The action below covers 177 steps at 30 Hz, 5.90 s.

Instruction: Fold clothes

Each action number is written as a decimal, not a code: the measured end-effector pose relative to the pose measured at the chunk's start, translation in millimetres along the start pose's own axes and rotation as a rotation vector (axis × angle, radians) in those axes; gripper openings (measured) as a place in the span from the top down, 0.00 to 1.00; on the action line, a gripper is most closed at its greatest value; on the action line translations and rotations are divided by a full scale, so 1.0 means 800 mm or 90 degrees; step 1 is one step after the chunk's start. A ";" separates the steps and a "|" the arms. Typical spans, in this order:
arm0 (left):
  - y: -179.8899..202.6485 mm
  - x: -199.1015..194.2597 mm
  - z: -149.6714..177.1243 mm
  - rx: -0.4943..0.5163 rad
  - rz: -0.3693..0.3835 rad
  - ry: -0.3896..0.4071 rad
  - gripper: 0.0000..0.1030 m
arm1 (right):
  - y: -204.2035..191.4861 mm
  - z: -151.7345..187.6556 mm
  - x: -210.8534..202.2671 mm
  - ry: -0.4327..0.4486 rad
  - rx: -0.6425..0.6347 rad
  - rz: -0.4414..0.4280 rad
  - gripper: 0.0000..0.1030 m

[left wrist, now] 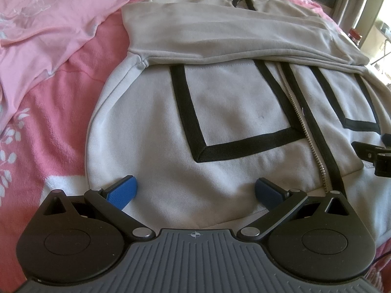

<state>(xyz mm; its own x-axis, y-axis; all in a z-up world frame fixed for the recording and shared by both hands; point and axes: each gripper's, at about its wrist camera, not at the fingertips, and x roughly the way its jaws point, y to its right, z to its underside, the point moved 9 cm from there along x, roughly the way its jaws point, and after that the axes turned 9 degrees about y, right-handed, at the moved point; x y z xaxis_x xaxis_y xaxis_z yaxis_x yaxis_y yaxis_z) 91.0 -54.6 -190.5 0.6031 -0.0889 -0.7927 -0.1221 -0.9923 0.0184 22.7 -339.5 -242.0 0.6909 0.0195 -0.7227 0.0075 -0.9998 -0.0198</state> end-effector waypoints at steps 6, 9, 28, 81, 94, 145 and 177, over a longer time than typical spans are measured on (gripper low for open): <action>-0.001 -0.002 0.001 0.001 0.000 0.000 0.00 | 0.000 0.000 0.000 0.000 -0.001 -0.001 0.00; -0.002 -0.003 0.001 0.002 0.000 -0.001 0.00 | -0.001 0.000 -0.001 0.001 -0.001 -0.002 0.00; -0.002 -0.002 0.000 0.004 -0.001 0.003 0.00 | -0.001 0.002 -0.002 0.003 -0.002 -0.003 0.00; -0.002 -0.001 -0.002 0.009 0.000 0.009 0.00 | 0.000 0.001 -0.003 0.008 -0.001 0.000 0.00; -0.006 0.000 -0.151 0.110 -0.021 0.125 0.00 | 0.010 -0.105 -0.002 0.067 0.012 -0.064 0.00; 0.020 0.114 -0.188 0.122 0.000 0.081 0.02 | 0.011 -0.239 0.174 0.090 0.048 -0.063 0.66; 0.018 0.116 -0.189 0.106 -0.016 0.067 0.00 | -0.008 -0.144 0.123 0.042 -0.036 -0.107 0.65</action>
<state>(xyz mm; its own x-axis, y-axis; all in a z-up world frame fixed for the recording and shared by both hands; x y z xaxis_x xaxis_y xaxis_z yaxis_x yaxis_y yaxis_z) 264.3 -90.0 -171.6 0.6851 -0.0819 -0.7239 -0.2294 -0.9674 -0.1076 174.3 -331.8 -233.4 0.7223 0.1880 -0.6655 0.1661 -0.9813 -0.0969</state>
